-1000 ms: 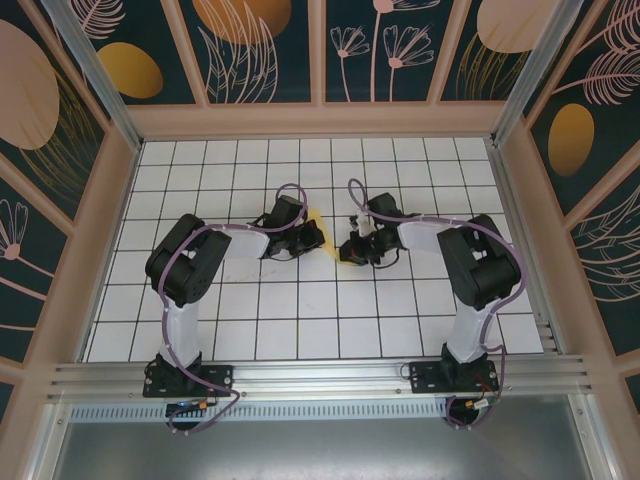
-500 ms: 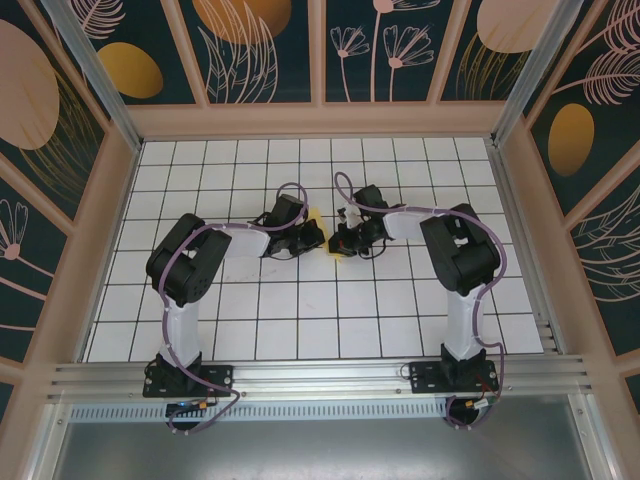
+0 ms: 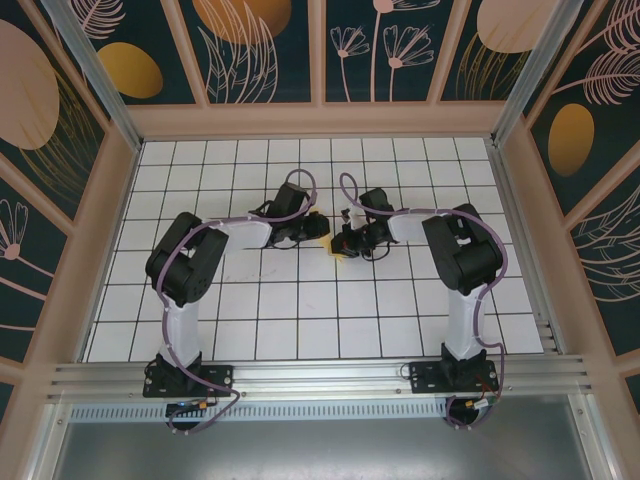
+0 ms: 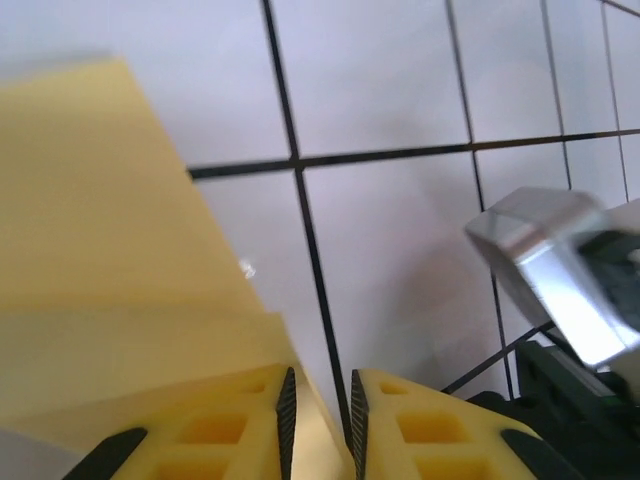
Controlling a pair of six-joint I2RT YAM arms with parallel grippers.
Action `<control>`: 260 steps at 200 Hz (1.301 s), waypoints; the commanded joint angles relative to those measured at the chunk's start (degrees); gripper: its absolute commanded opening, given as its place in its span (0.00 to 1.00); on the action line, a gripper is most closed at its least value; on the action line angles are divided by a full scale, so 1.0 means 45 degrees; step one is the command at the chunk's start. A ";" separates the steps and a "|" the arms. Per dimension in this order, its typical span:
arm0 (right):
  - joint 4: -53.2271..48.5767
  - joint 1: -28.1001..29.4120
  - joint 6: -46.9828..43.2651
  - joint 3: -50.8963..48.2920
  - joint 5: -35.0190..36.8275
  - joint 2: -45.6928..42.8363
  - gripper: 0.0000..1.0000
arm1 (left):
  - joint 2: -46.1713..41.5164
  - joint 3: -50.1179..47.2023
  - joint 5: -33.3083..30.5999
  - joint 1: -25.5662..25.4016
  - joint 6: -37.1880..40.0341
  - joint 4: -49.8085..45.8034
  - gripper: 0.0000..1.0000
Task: Fold a paper plane with a square sheet of paper (pick it up from the middle)
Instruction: Fold the wing for the fifth time at the center of the table.
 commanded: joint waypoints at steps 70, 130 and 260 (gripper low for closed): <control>-0.1384 -0.0191 -0.0090 -0.0526 0.1010 0.0811 0.00 | -0.0618 -0.0874 -0.0876 0.0759 0.2819 0.0694 0.24; -0.1353 -0.0201 -0.0137 -0.0576 0.0993 0.0884 0.00 | -0.0169 -0.1183 -0.0434 0.1285 0.2875 0.2027 0.23; -0.1233 -0.0152 0.0007 -0.0848 0.1034 0.0882 0.00 | 0.0927 -0.1069 -0.1167 0.1909 0.2053 0.2103 0.19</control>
